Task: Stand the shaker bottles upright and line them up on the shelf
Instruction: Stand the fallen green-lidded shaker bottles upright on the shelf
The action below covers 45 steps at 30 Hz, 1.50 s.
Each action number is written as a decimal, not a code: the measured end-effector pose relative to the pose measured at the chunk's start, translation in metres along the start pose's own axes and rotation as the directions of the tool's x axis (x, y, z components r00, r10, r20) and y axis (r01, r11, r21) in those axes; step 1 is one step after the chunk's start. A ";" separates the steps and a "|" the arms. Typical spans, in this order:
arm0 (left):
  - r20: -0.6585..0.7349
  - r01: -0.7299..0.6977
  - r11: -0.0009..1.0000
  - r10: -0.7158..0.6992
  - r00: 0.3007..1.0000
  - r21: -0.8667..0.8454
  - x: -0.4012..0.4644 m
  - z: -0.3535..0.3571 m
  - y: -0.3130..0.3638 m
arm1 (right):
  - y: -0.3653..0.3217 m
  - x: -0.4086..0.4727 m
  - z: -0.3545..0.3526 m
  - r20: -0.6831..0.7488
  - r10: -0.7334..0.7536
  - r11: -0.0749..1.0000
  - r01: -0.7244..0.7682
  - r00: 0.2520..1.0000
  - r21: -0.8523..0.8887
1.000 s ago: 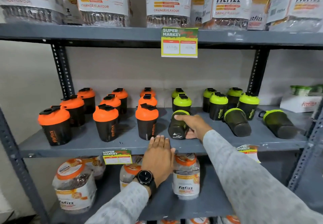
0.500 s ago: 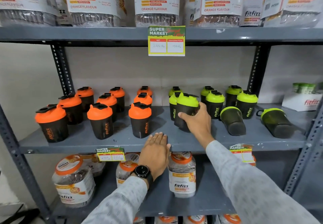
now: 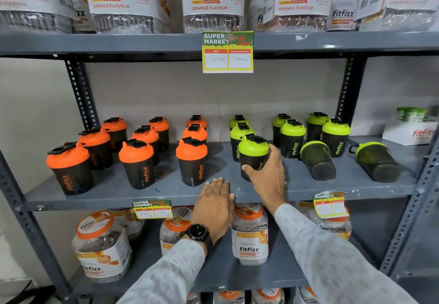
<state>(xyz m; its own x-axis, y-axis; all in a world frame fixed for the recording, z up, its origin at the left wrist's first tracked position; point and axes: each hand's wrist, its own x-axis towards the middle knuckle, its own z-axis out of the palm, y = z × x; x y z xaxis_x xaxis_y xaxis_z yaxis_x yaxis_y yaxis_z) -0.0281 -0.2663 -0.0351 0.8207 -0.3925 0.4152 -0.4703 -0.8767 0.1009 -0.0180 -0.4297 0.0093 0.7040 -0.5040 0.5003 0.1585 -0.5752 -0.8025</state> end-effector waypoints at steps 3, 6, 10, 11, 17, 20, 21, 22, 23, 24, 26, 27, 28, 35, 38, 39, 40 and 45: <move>0.008 -0.002 1.000 0.002 1.000 0.017 0.000 0.000 0.000 | 0.003 -0.003 -0.004 0.046 0.033 0.999 -0.033 0.998 0.002; 0.002 0.011 0.999 -0.011 1.000 0.044 0.004 0.000 0.002 | 0.005 0.002 -0.019 0.023 -0.007 1.000 0.007 1.000 0.005; 0.026 -0.013 0.999 0.012 1.000 0.035 0.022 0.000 0.013 | 0.014 0.036 -0.057 -0.152 -0.154 0.982 0.134 0.976 -0.131; 0.038 -0.012 0.999 0.011 0.999 0.036 0.027 0.002 0.015 | 0.016 0.048 -0.069 -0.195 -0.171 0.970 0.130 0.966 -0.205; 0.042 0.018 0.999 -0.020 0.999 0.052 0.032 0.013 0.016 | 0.055 0.115 -0.131 -0.217 0.148 0.866 -0.232 0.965 -0.444; 0.033 0.017 0.998 -0.019 0.999 0.062 0.031 0.012 0.016 | 0.066 0.126 -0.145 -0.133 0.380 0.820 -0.400 0.915 -0.410; 0.033 0.020 0.998 -0.022 0.999 0.065 0.030 0.012 0.017 | 0.071 0.129 -0.147 -0.070 0.438 0.825 -0.431 0.896 -0.365; 0.034 0.021 0.997 -0.023 0.999 0.069 0.030 0.012 0.017 | 0.074 0.131 -0.147 -0.014 0.485 0.832 -0.466 0.875 -0.302; 0.036 0.019 0.997 -0.022 0.999 0.072 0.030 0.011 0.017 | 0.078 0.133 -0.146 0.035 0.525 0.833 -0.505 0.850 -0.225; 0.038 0.017 0.997 -0.020 0.999 0.074 0.030 0.012 0.017 | 0.081 0.134 -0.145 0.078 0.556 0.827 -0.541 0.828 -0.156; 0.042 0.014 0.997 -0.017 0.999 0.075 0.030 0.012 0.017 | 0.080 0.134 -0.141 0.132 0.585 0.811 -0.581 0.800 -0.069; 0.042 0.014 0.997 -0.017 0.999 0.076 0.030 0.012 0.017 | 0.078 0.134 -0.140 0.146 0.587 0.808 -0.588 0.796 -0.046; 0.042 0.014 0.997 -0.018 0.999 0.077 0.030 0.011 0.017 | 0.075 0.133 -0.139 0.156 0.584 0.809 -0.588 0.796 -0.027; 0.046 0.016 0.996 -0.020 0.999 0.084 0.030 0.013 0.017 | 0.069 0.126 -0.130 0.053 0.490 0.836 -0.486 0.870 0.256; 0.042 0.014 0.997 -0.017 0.999 0.075 0.030 0.013 0.017 | 0.080 0.114 -0.121 -0.080 0.395 0.900 -0.368 0.915 0.235; 0.041 0.013 0.997 -0.016 0.999 0.077 0.030 0.012 0.017 | 0.082 0.106 -0.118 -0.112 0.354 0.923 -0.327 0.928 0.203; 0.040 0.013 0.997 -0.016 0.999 0.078 0.029 0.012 0.017 | 0.082 0.097 -0.116 -0.121 0.310 0.941 -0.286 0.943 0.182; 0.041 0.013 0.995 -0.017 0.999 0.098 0.030 0.014 0.016 | 0.094 0.068 -0.105 -0.112 0.092 0.991 -0.079 0.989 0.111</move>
<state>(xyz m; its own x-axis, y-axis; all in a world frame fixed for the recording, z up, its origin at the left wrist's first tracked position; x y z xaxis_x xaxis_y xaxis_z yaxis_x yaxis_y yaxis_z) -0.0069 -0.2962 -0.0333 0.8410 -0.3890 0.3761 -0.4262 -0.9045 0.0174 -0.0280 -0.5853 0.0022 0.6334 -0.6239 0.4578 0.1781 -0.4581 -0.8709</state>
